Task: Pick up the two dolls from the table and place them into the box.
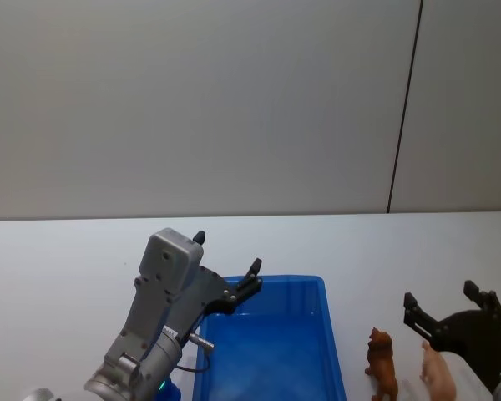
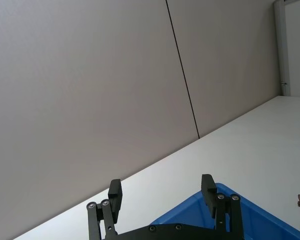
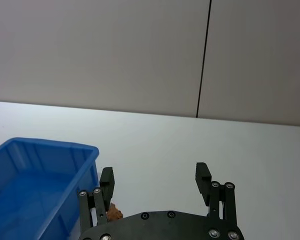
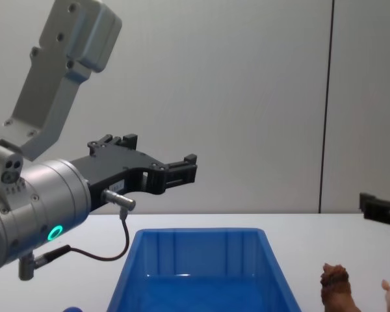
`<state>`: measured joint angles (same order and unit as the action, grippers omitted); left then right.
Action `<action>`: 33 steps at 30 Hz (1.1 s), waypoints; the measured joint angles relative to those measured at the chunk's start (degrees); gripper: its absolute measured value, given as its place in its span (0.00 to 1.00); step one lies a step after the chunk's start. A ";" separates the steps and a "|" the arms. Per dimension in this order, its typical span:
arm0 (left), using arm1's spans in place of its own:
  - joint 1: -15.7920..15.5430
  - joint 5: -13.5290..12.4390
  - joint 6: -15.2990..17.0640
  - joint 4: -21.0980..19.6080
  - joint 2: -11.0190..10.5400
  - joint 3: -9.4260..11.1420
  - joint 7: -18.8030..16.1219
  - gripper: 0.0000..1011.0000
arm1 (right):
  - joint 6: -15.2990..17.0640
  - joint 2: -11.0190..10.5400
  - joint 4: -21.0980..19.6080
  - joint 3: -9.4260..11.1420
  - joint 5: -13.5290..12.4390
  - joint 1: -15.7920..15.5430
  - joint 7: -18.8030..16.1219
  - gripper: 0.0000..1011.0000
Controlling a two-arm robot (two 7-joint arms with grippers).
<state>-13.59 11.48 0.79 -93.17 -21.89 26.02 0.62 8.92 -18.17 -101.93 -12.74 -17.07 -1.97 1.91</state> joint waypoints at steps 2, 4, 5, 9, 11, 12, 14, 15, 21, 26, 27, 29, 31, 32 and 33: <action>0.00 0.00 0.00 0.00 0.00 0.00 0.00 0.99 | 0.95 0.11 -0.16 -0.03 0.00 -0.31 0.73 0.99; 0.00 0.00 0.00 0.00 0.00 0.00 0.00 0.99 | 1.89 0.20 -0.27 -0.07 0.00 -0.59 1.32 0.99; 0.00 0.00 0.00 0.00 0.00 0.00 0.00 0.99 | 2.17 0.23 -0.30 -0.09 0.01 -0.68 1.49 0.99; 0.00 0.00 0.00 0.00 0.00 0.00 0.00 0.99 | 3.60 0.41 -0.36 -0.24 0.16 -1.17 2.33 0.99; 0.00 0.00 0.00 0.00 0.00 0.00 0.00 0.99 | 4.39 0.53 -0.38 -0.34 0.28 -1.50 2.82 0.99; 0.00 0.00 0.00 0.00 0.00 0.00 0.00 0.99 | 4.69 0.57 -0.38 -0.37 0.36 -1.59 2.95 0.99; 0.00 0.00 0.00 0.00 0.00 0.00 0.00 0.99 | 5.40 0.70 -0.38 -0.50 0.55 -1.88 3.39 0.99; 0.00 0.00 0.00 0.00 0.00 0.00 0.00 0.99 | 5.64 0.75 -0.37 -0.54 0.65 -1.99 3.53 0.99; 0.00 0.00 0.00 0.00 0.00 0.00 0.00 0.99 | 7.27 1.15 0.05 -0.84 1.46 -2.64 4.62 0.99; 0.00 0.00 0.00 0.00 0.00 0.00 0.00 0.99 | 8.14 1.42 0.55 -0.98 2.09 -2.92 5.24 0.99; 0.00 0.00 0.00 0.00 0.00 0.00 0.00 0.99 | 8.37 1.52 0.78 -1.01 2.28 -2.97 5.37 0.99; 0.00 0.00 0.00 0.00 0.00 0.00 0.00 0.99 | 8.58 1.62 0.99 -1.05 2.49 -3.01 5.49 0.99; 0.00 0.00 0.00 0.00 0.00 0.00 0.00 0.99 | 8.82 1.77 1.39 -1.08 2.76 -3.03 5.59 0.99; 0.00 0.00 0.00 0.00 0.00 0.00 0.00 0.99 | 8.88 1.82 1.52 -1.09 2.88 -3.03 5.62 0.99; 0.00 0.00 0.00 0.00 0.00 0.00 0.00 0.99 | 8.92 1.86 1.66 -1.10 2.96 -3.03 5.62 0.99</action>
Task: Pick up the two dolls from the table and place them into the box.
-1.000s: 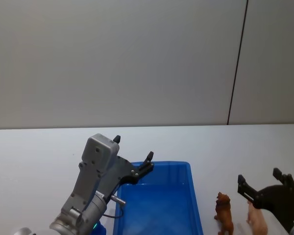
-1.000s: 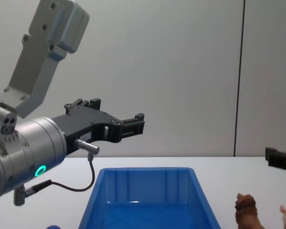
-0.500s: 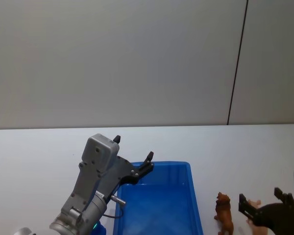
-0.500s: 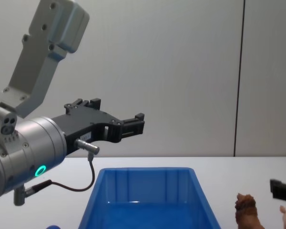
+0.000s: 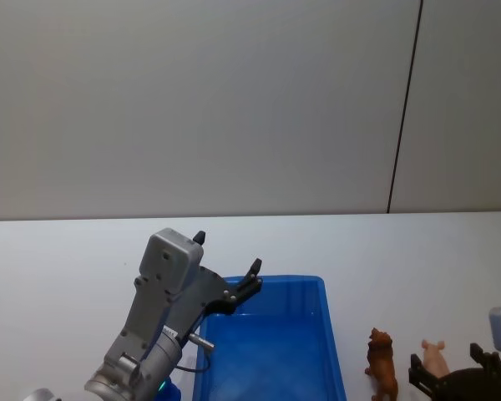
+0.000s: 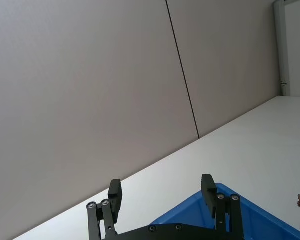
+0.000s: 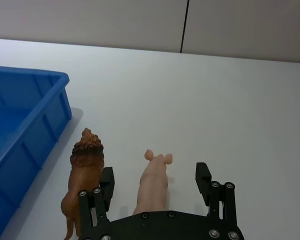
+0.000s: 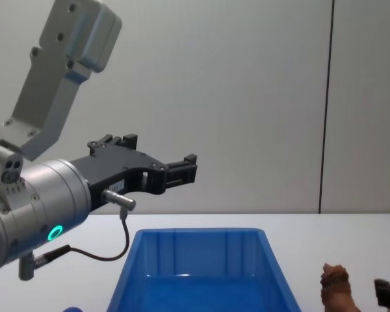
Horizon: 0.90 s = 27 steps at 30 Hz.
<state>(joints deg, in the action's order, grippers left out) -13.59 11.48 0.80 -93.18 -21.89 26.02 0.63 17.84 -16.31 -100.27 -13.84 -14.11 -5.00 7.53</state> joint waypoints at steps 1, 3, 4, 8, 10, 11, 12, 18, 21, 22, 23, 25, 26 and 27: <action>0.00 0.00 0.00 0.00 0.00 0.00 0.00 0.99 | 0.07 0.11 0.33 -0.02 0.18 0.02 0.00 0.99; 0.00 0.00 0.00 0.00 0.00 0.00 0.00 0.99 | 0.17 0.26 0.83 -0.03 0.46 0.08 -0.01 0.99; 0.00 0.00 0.00 0.00 0.00 0.00 0.00 0.99 | 0.19 0.31 1.04 -0.03 0.54 0.13 -0.03 0.99; 0.00 0.00 0.00 0.00 0.00 0.00 0.00 0.99 | 0.28 0.54 1.86 -0.05 0.95 0.31 -0.36 0.99; 0.00 0.00 0.00 0.00 0.00 0.00 0.00 0.99 | 0.34 0.69 2.42 -0.06 1.18 0.47 -0.59 0.99; 0.00 0.00 0.00 0.00 0.00 0.00 0.00 0.99 | 0.36 0.74 2.58 -0.07 1.29 0.52 -0.71 0.99; 0.00 0.00 0.00 0.00 0.00 0.00 0.00 0.99 | 0.38 0.80 2.81 -0.07 1.37 0.57 -0.80 0.99; 0.00 0.00 0.00 0.00 0.00 0.00 0.00 0.99 | 0.62 1.15 4.10 -0.10 1.97 0.91 -1.42 0.94; 0.00 0.00 0.00 0.00 0.00 0.00 0.00 0.99 | 0.86 1.33 4.65 -0.11 2.20 1.05 -1.62 0.87; 0.00 0.00 0.00 0.00 0.00 0.00 0.00 0.99 | 0.91 1.37 4.76 -0.10 2.24 1.08 -1.65 0.85; 0.00 0.00 0.00 0.00 0.00 0.00 -0.01 0.99 | 0.97 1.41 4.88 -0.11 2.28 1.10 -1.68 0.84; 0.00 0.00 0.00 0.00 0.00 0.00 0.00 0.99 | 1.18 1.55 5.27 -0.10 2.40 1.22 -1.74 0.77; 0.00 0.00 0.00 0.00 0.00 0.00 0.00 0.99 | 1.30 1.63 5.46 -0.09 2.44 1.26 -1.76 0.73; 0.00 0.00 0.00 0.00 0.00 0.00 0.00 0.99 | 1.33 1.68 5.55 -0.08 2.46 1.29 -1.79 0.73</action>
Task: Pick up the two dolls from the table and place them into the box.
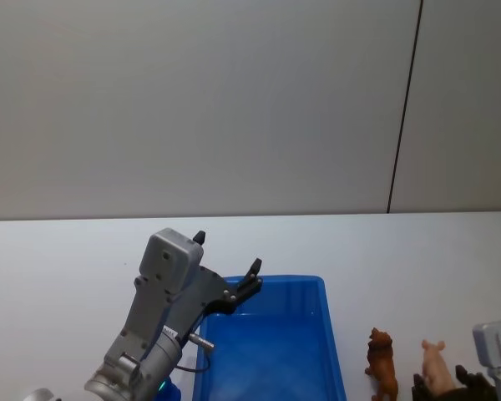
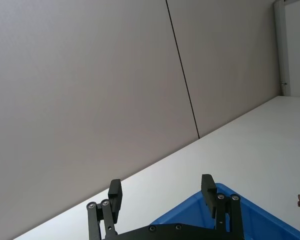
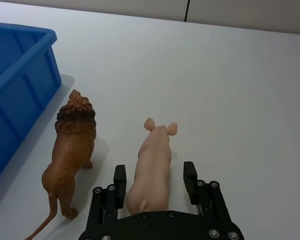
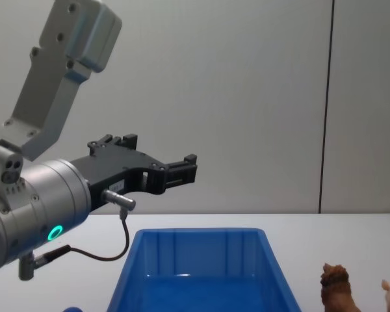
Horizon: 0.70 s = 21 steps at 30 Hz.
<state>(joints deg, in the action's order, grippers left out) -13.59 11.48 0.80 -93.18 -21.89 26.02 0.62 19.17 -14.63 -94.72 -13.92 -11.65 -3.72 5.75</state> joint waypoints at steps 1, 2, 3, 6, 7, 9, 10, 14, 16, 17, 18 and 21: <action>0.00 0.00 0.00 0.00 0.00 0.00 0.00 0.99 | 0.02 0.02 0.09 0.00 0.01 0.02 -0.01 0.70; 0.00 0.00 0.00 0.00 0.00 0.00 0.00 0.99 | 0.06 0.06 0.16 0.02 0.03 0.04 -0.03 0.64; 0.00 0.00 0.00 0.00 0.00 0.00 0.00 0.99 | 0.10 0.13 0.31 0.04 0.07 0.10 -0.06 0.62; 0.00 0.00 0.00 0.00 0.00 0.00 0.00 0.99 | 0.10 0.24 0.45 0.09 0.16 0.14 -0.12 0.53; 0.00 0.00 0.00 0.00 0.00 0.00 0.00 0.99 | 0.08 0.26 0.46 0.10 0.20 0.14 -0.14 0.50; 0.00 0.00 0.00 0.00 0.00 0.00 0.00 0.99 | -0.13 0.33 0.47 0.13 0.37 0.14 -0.18 0.42; 0.00 0.00 0.00 0.00 0.00 0.00 0.00 0.99 | -0.13 0.33 0.47 0.13 0.37 0.14 -0.18 0.40; 0.00 0.00 0.00 0.00 0.00 0.00 0.00 0.99 | -1.18 0.38 0.03 0.15 0.99 0.01 -0.35 0.38; 0.00 0.00 0.00 0.00 0.00 0.00 0.00 0.99 | -1.87 0.39 -0.46 0.16 1.37 -0.08 -0.49 0.38; 0.00 0.00 0.00 0.00 0.00 0.00 0.00 0.99 | -2.10 0.39 -0.65 0.16 1.50 -0.10 -0.56 0.38; 0.00 0.00 0.00 0.00 0.00 0.00 0.00 0.99 | -2.73 0.38 -1.02 0.15 1.81 -0.16 -0.77 0.38; 0.00 0.00 0.00 0.00 0.00 0.00 0.00 0.99 | -3.63 0.35 -1.70 0.13 2.25 -0.27 -1.19 0.38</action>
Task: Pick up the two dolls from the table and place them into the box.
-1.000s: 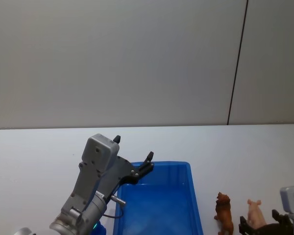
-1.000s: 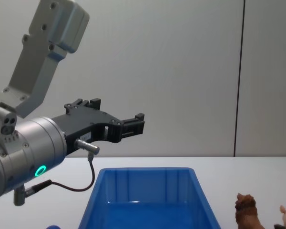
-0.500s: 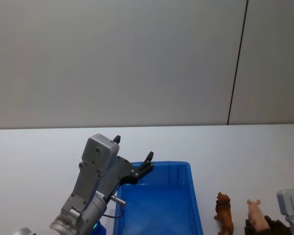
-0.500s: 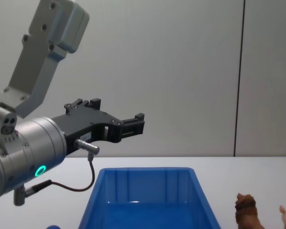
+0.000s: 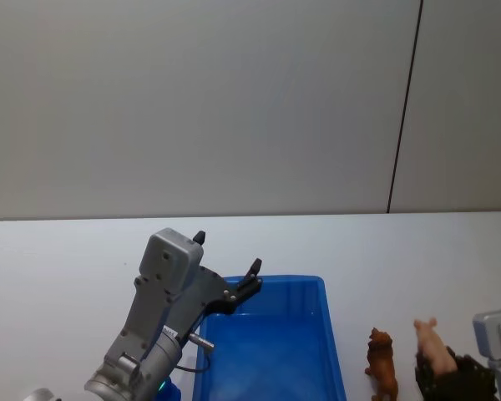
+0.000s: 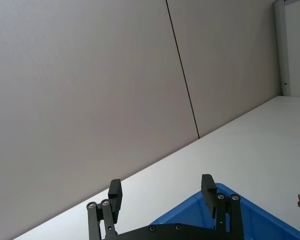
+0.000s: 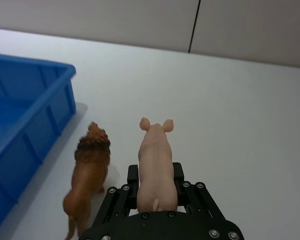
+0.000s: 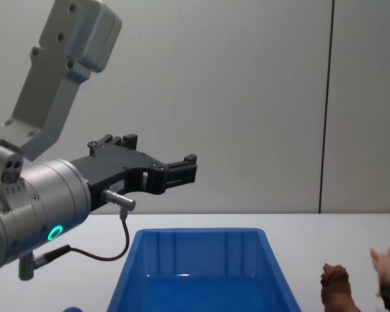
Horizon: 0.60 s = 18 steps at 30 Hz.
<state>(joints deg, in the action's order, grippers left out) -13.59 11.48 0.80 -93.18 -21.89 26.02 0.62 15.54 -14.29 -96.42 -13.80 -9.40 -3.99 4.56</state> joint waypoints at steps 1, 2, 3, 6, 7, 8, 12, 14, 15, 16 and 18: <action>0.00 0.00 0.00 0.00 0.00 0.00 0.00 0.99 | -0.50 -0.03 -0.46 -0.01 0.21 -0.05 -0.28 0.37; 0.00 0.00 0.00 0.00 0.00 0.00 0.00 0.99 | -0.94 -0.06 -0.77 -0.03 0.34 -0.07 -0.55 0.37; 0.00 0.00 0.00 0.00 0.00 0.00 0.00 0.99 | -1.36 -0.08 -1.01 -0.04 0.46 -0.09 -0.77 0.37; 0.00 0.00 0.00 0.00 0.00 0.00 0.00 0.99 | -2.61 -0.16 -2.00 -0.08 0.75 -0.09 -2.10 0.38; 0.00 0.00 0.00 0.00 0.00 0.00 0.00 0.99 | -2.79 -0.17 -2.20 -0.09 0.78 -0.09 -2.32 0.38; 0.00 0.00 0.00 0.00 0.00 0.00 0.00 0.99 | -3.42 -0.19 -2.65 -0.13 0.86 -0.04 -3.18 0.38; 0.00 0.00 0.00 0.00 0.00 0.00 0.00 0.99 | -4.54 -0.18 -3.48 -0.25 0.92 0.26 -5.35 0.37; 0.00 0.00 0.00 0.00 0.00 0.00 0.00 0.99 | -4.90 -0.13 -3.77 -0.33 0.92 0.45 -6.38 0.38; 0.00 0.00 0.00 0.00 0.00 0.00 0.00 0.99 | -5.12 -0.07 -3.95 -0.41 0.92 0.65 -7.17 0.38; 0.00 0.00 0.00 0.00 0.00 0.00 0.00 0.99 | -5.40 0.02 -4.09 -0.52 0.92 0.87 -8.28 0.38; 0.00 0.00 0.00 0.00 0.00 0.00 0.00 0.99 | -5.57 0.15 -4.21 -0.66 0.92 1.16 -9.35 0.38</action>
<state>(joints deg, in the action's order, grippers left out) -13.59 11.48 0.79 -93.18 -21.89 26.03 0.62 9.97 -14.14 -100.63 -14.46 -8.48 -2.82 -4.79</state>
